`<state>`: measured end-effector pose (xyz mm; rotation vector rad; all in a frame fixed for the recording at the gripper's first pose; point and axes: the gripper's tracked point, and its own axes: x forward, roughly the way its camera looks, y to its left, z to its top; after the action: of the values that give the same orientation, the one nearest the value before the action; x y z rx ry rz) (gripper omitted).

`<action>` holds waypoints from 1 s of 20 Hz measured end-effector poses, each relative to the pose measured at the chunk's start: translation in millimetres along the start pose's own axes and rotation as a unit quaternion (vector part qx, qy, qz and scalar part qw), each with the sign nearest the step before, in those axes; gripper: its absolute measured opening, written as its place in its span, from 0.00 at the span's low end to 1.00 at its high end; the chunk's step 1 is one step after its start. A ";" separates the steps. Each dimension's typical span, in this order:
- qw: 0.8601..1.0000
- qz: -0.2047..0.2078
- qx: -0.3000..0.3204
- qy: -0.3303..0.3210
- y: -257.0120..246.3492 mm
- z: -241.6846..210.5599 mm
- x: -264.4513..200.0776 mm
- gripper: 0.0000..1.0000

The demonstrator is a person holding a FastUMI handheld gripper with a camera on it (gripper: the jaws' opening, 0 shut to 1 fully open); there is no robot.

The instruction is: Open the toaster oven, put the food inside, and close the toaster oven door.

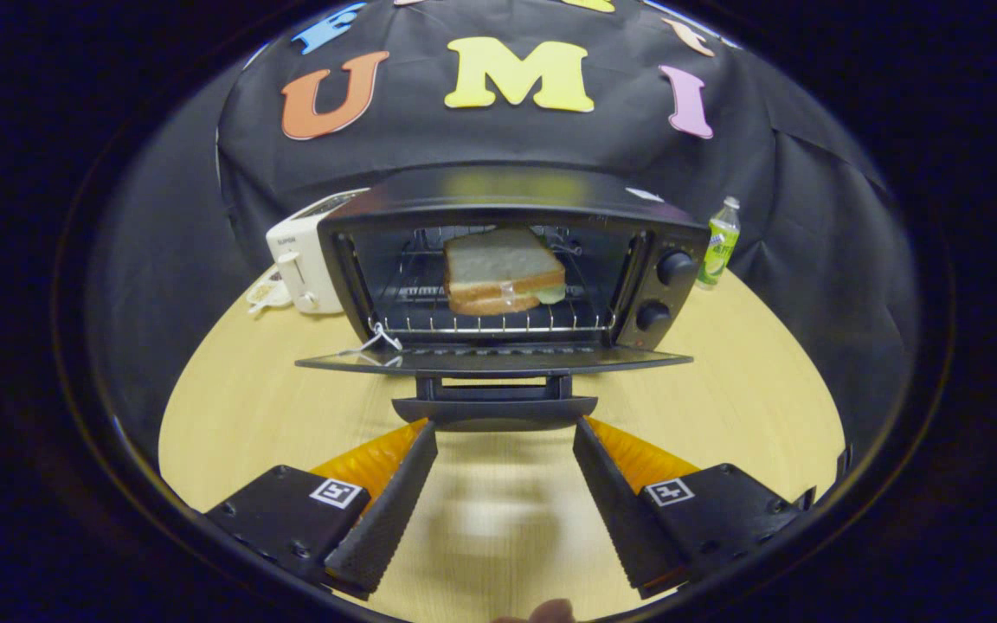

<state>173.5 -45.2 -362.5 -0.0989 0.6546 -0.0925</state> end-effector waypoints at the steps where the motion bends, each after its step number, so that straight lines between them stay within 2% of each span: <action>1: 1.000 -0.001 -0.005 -0.011 -0.8 8.3 -2.7 1.00; 4: 0.999 0.003 -0.005 -0.038 1.8 38.7 -15.9 1.00; 7: 0.996 0.014 -0.002 -0.083 3.4 81.6 -49.1 1.00; 14: 0.979 0.027 0.021 -0.203 -15.6 185.2 -166.9 1.00; 20: 0.958 0.027 0.030 -0.282 -32.1 233.5 -271.3 1.00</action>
<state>100.3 -30.7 -10.9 -0.0439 0.0820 -0.0286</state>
